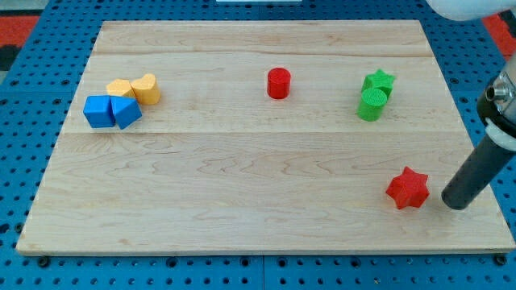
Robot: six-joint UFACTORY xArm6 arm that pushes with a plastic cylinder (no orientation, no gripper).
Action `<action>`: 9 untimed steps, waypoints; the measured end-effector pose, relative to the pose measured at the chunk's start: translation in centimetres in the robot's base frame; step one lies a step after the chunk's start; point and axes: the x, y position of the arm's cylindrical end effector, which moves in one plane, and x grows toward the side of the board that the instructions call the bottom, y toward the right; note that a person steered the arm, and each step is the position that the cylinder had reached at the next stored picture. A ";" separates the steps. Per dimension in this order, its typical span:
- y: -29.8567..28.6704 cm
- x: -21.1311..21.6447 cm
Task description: Push the red circle to the red star
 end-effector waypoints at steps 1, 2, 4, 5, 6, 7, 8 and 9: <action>-3.4 -4.9; -6.4 -6.8; -19.9 -11.8; -27.4 -17.1; -32.2 -19.0; -32.4 -19.9; -29.7 -23.3; -23.7 -23.6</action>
